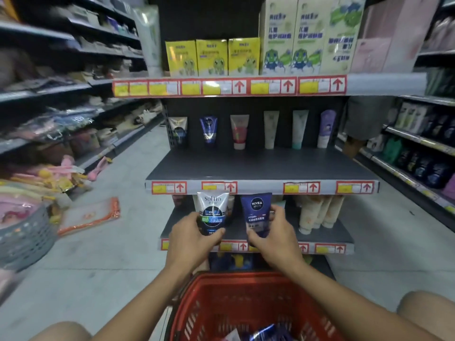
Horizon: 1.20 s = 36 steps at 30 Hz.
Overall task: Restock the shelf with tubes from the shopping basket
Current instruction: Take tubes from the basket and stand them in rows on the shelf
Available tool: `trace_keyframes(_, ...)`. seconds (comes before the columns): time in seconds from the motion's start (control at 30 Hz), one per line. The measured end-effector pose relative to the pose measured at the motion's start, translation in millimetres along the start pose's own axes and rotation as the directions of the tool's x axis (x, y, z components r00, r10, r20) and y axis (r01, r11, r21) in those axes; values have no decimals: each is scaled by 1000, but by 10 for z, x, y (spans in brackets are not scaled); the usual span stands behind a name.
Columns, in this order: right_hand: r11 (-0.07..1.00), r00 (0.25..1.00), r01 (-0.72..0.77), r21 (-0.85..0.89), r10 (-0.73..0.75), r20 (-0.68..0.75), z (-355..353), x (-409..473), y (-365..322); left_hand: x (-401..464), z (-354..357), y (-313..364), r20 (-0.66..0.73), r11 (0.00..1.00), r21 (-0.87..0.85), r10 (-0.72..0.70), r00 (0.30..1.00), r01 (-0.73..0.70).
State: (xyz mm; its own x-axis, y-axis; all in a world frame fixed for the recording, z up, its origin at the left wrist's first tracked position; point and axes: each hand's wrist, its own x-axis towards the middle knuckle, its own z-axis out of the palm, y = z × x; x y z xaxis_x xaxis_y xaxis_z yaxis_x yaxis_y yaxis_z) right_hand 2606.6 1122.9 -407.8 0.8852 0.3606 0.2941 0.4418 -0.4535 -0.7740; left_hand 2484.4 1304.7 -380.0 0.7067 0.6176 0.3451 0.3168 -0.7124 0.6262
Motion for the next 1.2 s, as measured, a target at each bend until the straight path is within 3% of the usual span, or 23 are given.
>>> trace_keyframes(0.47, 993, 983, 115, 15, -112, -148, -149, 1393, -726, 1313, -336, 258, -150, 996, -72, 38, 988, -49)
trace_keyframes(1.0, 994, 997, 39, -99, -45, -65, 121, 1779, -496, 1739, 85, 174, -156, 993, -115, -25, 987, 7)
trace_keyframes(1.2, 962, 1000, 26, -271, -20, 24, 119, 1899, -515, 1821, 66, 177, -133, 996, 31, -84, 988, 89)
